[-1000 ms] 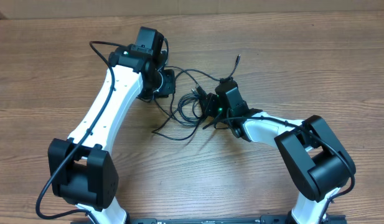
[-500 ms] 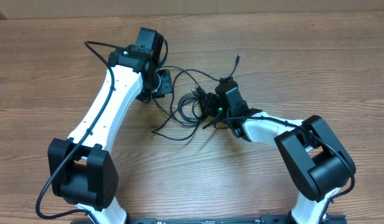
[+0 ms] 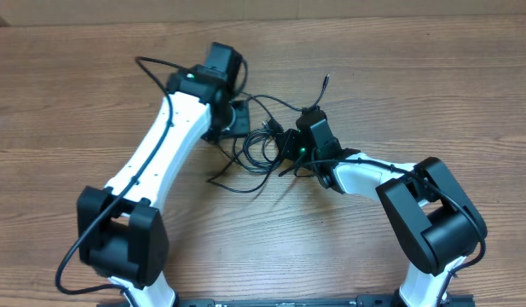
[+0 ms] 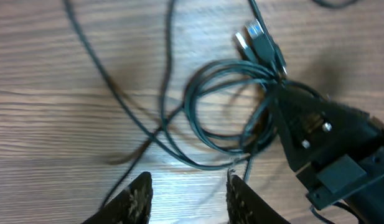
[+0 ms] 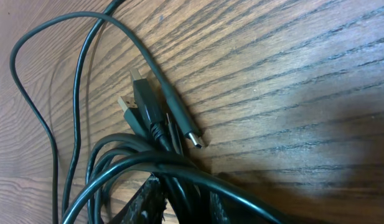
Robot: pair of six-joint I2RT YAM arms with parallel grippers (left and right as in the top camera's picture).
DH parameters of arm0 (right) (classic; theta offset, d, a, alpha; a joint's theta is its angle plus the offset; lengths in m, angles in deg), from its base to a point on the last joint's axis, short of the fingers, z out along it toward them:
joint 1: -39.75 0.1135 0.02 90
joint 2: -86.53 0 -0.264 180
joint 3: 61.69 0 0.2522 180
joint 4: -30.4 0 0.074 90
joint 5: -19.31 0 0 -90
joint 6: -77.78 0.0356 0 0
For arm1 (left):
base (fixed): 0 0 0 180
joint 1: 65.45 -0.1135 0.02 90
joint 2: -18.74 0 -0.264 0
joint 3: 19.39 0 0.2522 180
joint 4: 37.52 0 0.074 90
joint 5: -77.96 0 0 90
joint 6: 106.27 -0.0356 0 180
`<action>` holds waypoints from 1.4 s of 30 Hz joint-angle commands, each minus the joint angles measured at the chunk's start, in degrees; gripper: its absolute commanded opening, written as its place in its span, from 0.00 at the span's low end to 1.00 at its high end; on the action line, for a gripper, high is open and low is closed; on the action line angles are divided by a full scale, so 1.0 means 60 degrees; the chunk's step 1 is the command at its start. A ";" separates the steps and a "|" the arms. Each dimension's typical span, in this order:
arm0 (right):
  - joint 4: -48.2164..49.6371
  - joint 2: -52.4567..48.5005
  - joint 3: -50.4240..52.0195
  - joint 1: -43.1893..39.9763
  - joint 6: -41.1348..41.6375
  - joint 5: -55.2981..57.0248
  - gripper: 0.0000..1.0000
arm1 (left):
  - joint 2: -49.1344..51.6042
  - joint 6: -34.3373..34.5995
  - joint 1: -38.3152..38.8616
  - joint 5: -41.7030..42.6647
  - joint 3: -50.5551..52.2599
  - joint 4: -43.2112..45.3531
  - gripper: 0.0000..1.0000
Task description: Untangle cables
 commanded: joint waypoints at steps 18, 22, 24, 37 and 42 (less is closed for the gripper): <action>-0.0492 -0.0197 0.0113 -0.0521 0.0215 -0.1268 0.20 | 0.2670 -0.0758 0.0801 0.1333 0.0018 0.0754 0.40; -0.0517 -0.0197 0.0113 -0.0521 0.0215 -0.1271 0.21 | 0.2849 -0.0758 0.0772 0.1191 0.0018 0.1257 0.35; -0.0525 -0.0197 0.0113 -0.0521 0.0211 -0.1271 0.22 | 0.2852 -0.0754 0.0758 0.1129 0.0018 0.1453 0.24; -0.0557 -0.0197 0.0113 -0.0521 0.0208 -0.2240 0.37 | 0.2823 -0.0699 0.0754 0.0586 0.0007 0.1796 0.04; -0.0561 -0.0197 0.0113 -0.0521 0.0204 -0.2182 0.48 | 0.2623 -0.1461 0.0710 0.1672 -0.0197 0.1759 0.04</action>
